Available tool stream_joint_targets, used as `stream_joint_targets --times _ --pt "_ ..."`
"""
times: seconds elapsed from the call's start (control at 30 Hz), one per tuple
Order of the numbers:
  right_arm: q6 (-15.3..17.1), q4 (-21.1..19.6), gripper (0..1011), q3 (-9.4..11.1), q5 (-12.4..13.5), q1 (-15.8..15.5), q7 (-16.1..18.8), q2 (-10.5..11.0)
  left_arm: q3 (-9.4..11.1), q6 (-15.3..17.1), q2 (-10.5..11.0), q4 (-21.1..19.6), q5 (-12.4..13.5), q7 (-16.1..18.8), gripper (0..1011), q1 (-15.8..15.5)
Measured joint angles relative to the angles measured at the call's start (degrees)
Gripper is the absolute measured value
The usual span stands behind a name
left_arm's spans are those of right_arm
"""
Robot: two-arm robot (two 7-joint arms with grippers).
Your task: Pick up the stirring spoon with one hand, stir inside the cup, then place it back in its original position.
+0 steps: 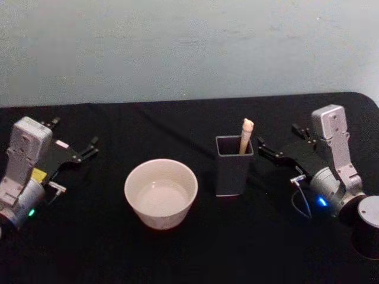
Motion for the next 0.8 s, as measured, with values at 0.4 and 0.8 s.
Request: stream_joint_targets --times 0.4,0.8 --pt "-0.06 -0.08 1003 0.01 0.09 -0.03 -0.05 0.05 0.00 0.00 0.00 0.00 0.00 0.00 1001 0.00" --pt "-0.10 -0.14 1003 0.01 0.14 -0.03 -0.10 0.06 0.00 0.00 0.00 0.00 0.00 0.00 1001 0.00"
